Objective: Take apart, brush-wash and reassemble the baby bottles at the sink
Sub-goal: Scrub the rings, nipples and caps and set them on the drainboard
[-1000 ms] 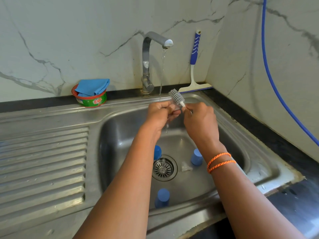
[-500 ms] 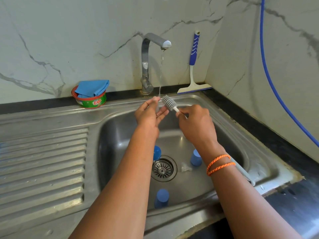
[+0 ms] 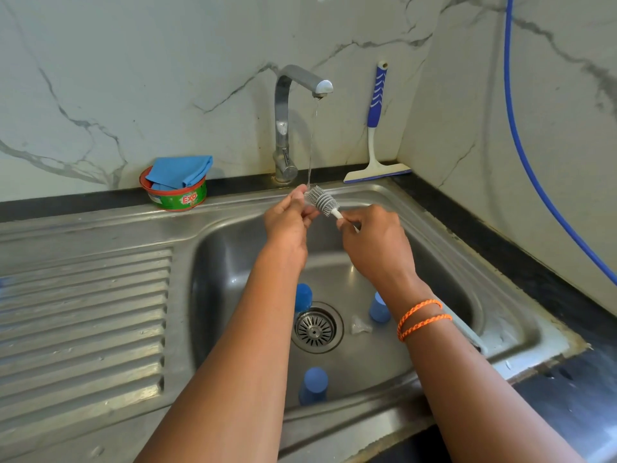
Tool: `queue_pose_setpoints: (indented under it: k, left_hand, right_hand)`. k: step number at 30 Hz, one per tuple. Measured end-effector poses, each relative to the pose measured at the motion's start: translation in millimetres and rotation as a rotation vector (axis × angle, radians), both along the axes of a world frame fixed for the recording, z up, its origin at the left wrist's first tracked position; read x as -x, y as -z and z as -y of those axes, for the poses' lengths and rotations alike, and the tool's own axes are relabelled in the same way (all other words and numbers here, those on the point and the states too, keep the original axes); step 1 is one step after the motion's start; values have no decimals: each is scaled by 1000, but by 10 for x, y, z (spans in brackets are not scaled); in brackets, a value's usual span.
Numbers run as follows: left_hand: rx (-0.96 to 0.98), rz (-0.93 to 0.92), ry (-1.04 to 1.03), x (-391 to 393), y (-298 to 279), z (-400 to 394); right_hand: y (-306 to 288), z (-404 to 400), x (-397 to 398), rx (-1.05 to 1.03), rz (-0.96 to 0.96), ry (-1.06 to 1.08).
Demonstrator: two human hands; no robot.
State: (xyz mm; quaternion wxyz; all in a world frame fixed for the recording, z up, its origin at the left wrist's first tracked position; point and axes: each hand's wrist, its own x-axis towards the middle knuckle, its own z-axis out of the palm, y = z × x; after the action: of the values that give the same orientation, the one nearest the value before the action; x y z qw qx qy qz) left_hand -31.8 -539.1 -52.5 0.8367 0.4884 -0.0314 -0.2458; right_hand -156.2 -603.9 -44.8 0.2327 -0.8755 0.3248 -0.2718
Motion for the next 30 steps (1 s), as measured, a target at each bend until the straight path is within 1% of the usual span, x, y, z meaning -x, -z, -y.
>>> queue_pose_setpoints:
  k: [3,8,14,17,19,20,24,26,30]
  left_hand:
    - [13,-7,-4,-3,-4,-1]
    - [-34,29,1,-8,13,-33]
    - [-101,181,116,46,24,-6]
    - [-90,195,139,39,28,-4]
    - [-56,154,116,20,21,-4]
    - [-19,104,99,20,8,-8]
    - [154,-182,2,9,-64,-66]
    - [224,-277,-42,-7,-68,-97]
    - [265,-317,-87,-42,-52,-104]
  right_hand:
    - [-72,-25,28,6,10,4]
    - [-129,-104,11,77,36,62]
    - [-137,-114,-30,125,13,121]
    - [-136,-91,-23,123,15,124]
    - [-125,-88,-24,115,21,107]
    - [-116,-92,-28,107,20,92]
    - [-78,-106,-49,66,13,20]
    - [-78,-91,-27,59,-6,-8]
    - [-85,-28,63,32,-52,1]
